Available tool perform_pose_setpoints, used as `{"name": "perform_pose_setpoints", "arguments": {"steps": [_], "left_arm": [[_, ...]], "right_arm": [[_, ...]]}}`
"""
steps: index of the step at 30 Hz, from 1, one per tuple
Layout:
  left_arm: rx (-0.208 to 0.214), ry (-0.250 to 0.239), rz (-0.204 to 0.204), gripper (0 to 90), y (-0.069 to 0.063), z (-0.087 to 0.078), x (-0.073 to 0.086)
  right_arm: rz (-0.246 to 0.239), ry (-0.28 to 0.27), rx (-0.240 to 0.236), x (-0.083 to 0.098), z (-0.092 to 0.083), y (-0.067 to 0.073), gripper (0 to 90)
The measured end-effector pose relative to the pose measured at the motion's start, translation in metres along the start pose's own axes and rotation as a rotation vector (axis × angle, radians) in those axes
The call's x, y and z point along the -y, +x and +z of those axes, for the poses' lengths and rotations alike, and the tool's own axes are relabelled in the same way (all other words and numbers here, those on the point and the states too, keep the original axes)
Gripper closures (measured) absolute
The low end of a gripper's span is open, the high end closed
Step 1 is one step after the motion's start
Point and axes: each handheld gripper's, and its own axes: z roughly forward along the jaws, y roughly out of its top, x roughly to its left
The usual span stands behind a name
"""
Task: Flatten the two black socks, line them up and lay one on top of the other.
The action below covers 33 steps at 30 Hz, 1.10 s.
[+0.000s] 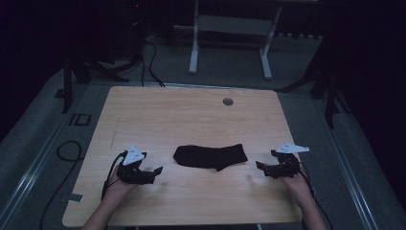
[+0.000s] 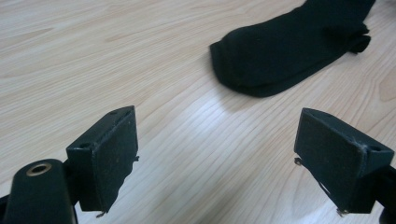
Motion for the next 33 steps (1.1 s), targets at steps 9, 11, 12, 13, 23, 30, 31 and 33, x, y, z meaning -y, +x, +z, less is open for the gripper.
{"name": "perform_pose_setpoints", "arguments": {"steps": [9, 11, 12, 13, 23, 30, 31, 33], "left_arm": [[-0.042, 0.003, -0.041, 14.0, 0.018, -0.021, 0.02], [-0.053, -0.003, -0.062, 14.0, 0.022, -0.028, 0.025], [-0.054, -0.005, -0.065, 14.0, 0.024, -0.031, 0.027], [-0.054, -0.005, -0.065, 14.1, 0.024, -0.031, 0.027], [-0.1, -0.05, -0.129, 14.0, 0.035, -0.056, 0.043], [-0.111, -0.103, -0.16, 14.1, 0.039, -0.07, 0.051], [-0.117, -0.11, -0.166, 14.1, 0.038, -0.071, 0.051], [-0.12, -0.129, -0.167, 14.0, 0.038, -0.074, 0.053]], "right_arm": [[0.065, 0.003, 0.027, 0.02, -0.011, -0.013, 13.2], [0.084, -0.004, 0.04, 0.024, -0.016, -0.017, 13.4], [0.089, -0.008, 0.043, 0.026, -0.018, -0.018, 13.4], [0.089, -0.008, 0.043, 0.026, -0.018, -0.018, 13.4], [0.139, -0.066, 0.08, 0.036, -0.036, -0.023, 13.5], [0.148, -0.092, 0.088, 0.048, -0.045, -0.02, 13.6], [0.148, -0.092, 0.088, 0.048, -0.045, -0.02, 13.6], [0.152, -0.115, 0.107, 0.055, -0.046, -0.021, 13.7]]}}
